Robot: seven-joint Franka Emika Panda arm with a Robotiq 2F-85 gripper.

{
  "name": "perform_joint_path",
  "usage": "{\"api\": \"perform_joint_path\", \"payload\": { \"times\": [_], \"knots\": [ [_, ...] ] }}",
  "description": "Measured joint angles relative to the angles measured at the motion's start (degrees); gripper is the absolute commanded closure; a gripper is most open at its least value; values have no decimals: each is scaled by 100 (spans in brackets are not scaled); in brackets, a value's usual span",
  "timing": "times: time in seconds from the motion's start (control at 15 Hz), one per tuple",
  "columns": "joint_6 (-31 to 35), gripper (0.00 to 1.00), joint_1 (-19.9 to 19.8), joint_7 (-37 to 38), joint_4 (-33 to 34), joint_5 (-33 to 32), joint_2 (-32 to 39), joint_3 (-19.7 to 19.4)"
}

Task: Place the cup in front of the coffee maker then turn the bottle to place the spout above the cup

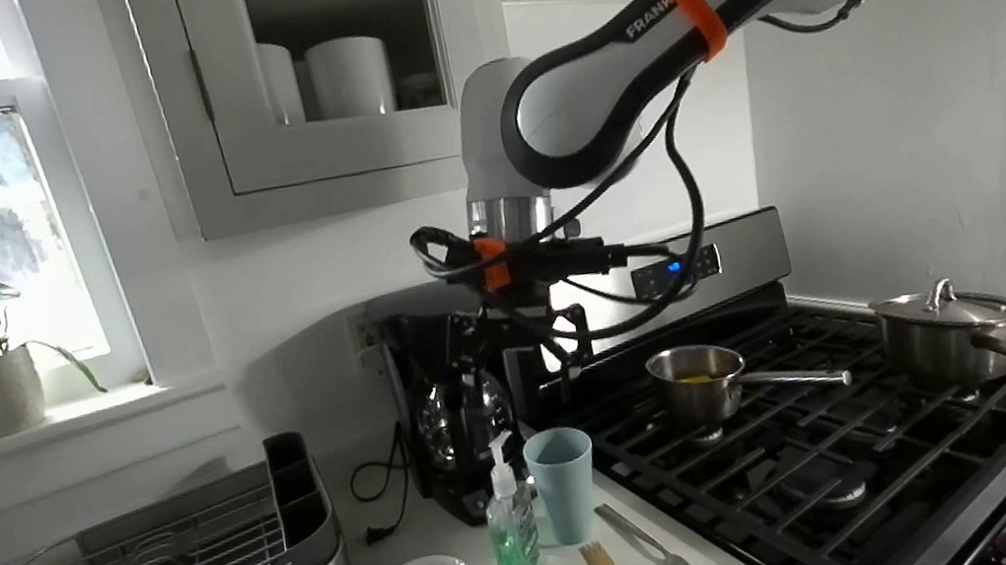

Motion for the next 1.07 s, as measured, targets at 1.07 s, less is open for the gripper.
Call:
{"api": "perform_joint_path", "payload": {
  "times": [1.07],
  "knots": [
    [-1678, 0, -463, -4360, -110, 138, -755, -2]
  ]
}}
